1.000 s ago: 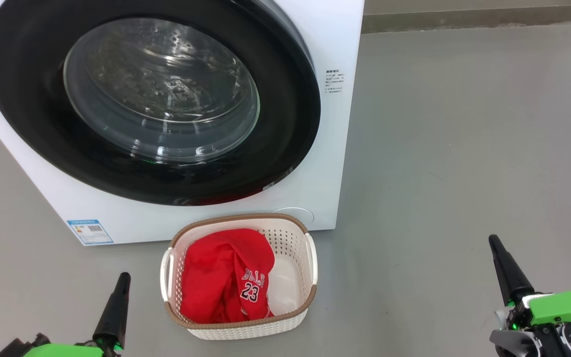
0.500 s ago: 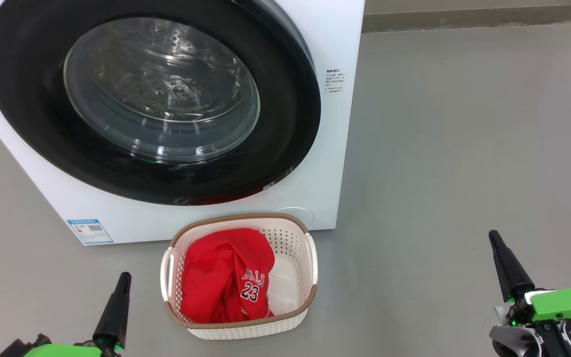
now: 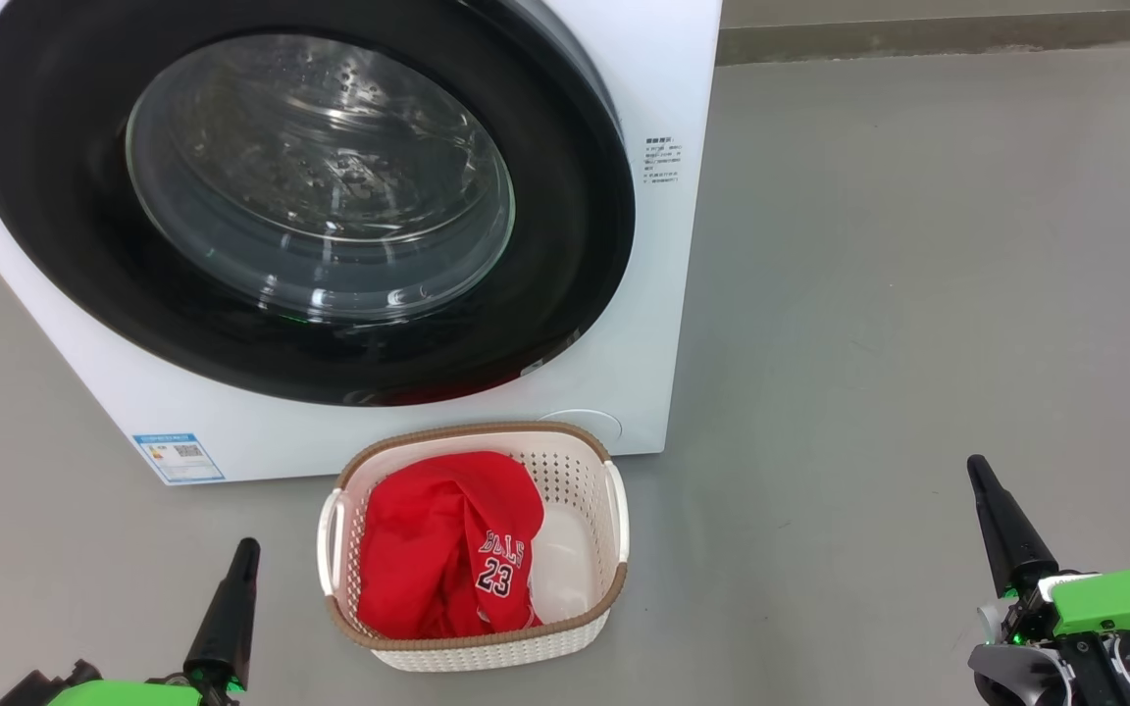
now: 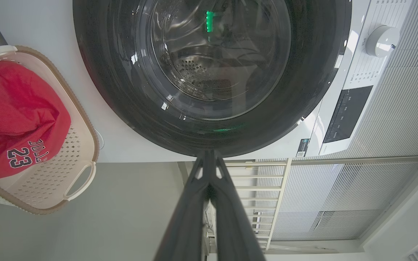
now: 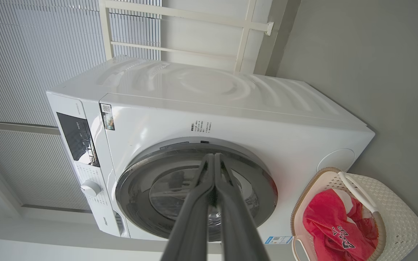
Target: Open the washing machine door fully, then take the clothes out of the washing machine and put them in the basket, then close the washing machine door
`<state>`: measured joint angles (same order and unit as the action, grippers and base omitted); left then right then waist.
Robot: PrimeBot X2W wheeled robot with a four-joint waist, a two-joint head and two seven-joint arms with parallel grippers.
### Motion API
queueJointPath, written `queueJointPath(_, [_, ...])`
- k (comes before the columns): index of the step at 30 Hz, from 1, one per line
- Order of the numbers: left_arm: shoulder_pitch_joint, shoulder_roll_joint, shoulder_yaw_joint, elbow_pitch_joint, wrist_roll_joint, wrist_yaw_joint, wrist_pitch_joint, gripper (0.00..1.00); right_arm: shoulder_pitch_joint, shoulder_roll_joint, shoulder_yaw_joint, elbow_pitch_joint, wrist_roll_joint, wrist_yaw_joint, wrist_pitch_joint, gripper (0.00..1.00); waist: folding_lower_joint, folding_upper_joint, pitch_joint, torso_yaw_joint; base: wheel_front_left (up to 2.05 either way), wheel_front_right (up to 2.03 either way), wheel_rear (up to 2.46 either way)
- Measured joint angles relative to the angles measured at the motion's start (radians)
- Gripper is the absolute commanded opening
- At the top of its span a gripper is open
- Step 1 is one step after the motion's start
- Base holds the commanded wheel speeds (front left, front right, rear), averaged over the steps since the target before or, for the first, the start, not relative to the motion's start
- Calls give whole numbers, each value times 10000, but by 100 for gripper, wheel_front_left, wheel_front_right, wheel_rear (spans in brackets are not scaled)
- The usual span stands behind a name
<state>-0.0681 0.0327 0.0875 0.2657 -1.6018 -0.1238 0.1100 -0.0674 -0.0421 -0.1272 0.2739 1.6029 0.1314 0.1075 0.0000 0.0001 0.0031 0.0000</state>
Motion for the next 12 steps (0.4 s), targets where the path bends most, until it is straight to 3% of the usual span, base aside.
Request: queueJointPath(12, [0,0,0,0,0,0,0,0,0,0,0,0,0,0,0,0,0,0,0,0,0,0,0])
